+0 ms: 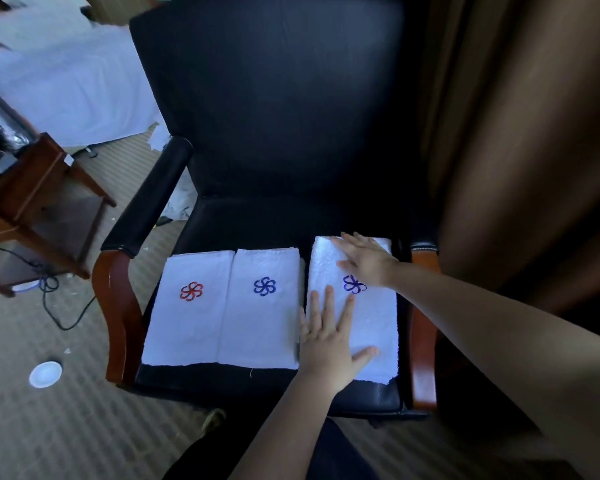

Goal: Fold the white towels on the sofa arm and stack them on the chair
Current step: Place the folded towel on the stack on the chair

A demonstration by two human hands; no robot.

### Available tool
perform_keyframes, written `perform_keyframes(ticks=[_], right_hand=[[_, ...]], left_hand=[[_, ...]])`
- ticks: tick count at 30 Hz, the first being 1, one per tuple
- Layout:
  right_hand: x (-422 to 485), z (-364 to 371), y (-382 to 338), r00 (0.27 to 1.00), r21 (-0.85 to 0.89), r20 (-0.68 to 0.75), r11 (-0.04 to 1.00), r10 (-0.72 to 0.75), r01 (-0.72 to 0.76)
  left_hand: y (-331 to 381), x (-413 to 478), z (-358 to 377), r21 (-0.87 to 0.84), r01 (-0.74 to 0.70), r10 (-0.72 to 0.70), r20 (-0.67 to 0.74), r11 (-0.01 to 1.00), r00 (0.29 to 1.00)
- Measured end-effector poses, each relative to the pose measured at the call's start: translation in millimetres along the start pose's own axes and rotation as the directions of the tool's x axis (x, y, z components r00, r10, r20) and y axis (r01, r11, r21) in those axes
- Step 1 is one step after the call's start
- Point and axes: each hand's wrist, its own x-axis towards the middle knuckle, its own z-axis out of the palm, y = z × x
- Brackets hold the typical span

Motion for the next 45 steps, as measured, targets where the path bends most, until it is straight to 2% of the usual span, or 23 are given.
perform_keyframes(ticks=[3,6,10,13,16,22,28,32,37,42,45], right_hand=[[-20.4,-15.3,-0.8,0.992,0.087,-0.124,0.996,-0.018,0.029],[-41.6,-23.9,0.5,0.977,0.104,-0.213,0.994,-0.009,0.032],[-66.9,-34.5,-5.4,0.968,0.027,-0.251,0.999,-0.015,0.022],[-88.7,-51.1,-27.2,0.932,-0.023,-0.362,1.0,-0.004,-0.005],[-109.2,-65.9,-54.5,0.896,-0.107,-0.439,0.994,-0.074,0.03],[-158.1,-76.0,-108.0,0.888,-0.186,-0.432,0.979,-0.154,0.079],[-198.6,-68.3,-170.2,0.876,-0.209,-0.442,0.972,-0.193,0.109],[-212.1,-56.3,-216.5,0.862,-0.152,-0.441,0.968,-0.248,0.201],[-214.9,-28.1,-274.5,0.828,-0.169,-0.385,0.914,-0.407,0.37],[-221.6,-7.3,-348.3,0.746,-0.186,-0.325,0.813,-0.581,0.552],[-225.9,5.1,-396.1,0.677,-0.197,-0.29,0.735,-0.676,0.649]], left_hand=[[-1.3,-14.6,-5.1,0.107,-0.051,0.065,-0.135,0.993,0.989],[-7.9,-30.9,-15.1,0.191,-0.071,0.106,-0.181,0.979,0.978],[-16.7,-49.8,-43.8,0.262,-0.063,0.132,-0.255,0.963,0.958],[-20.3,-63.4,-69.3,0.255,-0.004,0.092,-0.333,0.967,0.938],[-24.0,-80.8,-98.6,0.268,0.029,0.087,-0.41,0.963,0.908],[-29.8,-131.3,-147.0,0.277,0.174,-0.06,-0.376,0.945,0.925],[-37.0,-195.9,-176.6,0.268,0.324,-0.177,-0.455,0.907,0.873],[-50.4,-244.3,-188.7,0.212,0.448,-0.284,-0.528,0.868,0.8],[-70.2,-310.2,-182.3,0.141,0.563,-0.416,-0.535,0.814,0.735],[-95.3,-376.2,-192.6,0.076,0.7,-0.566,-0.531,0.71,0.631],[-110.0,-419.0,-200.1,0.071,0.795,-0.649,-0.535,0.603,0.541]])
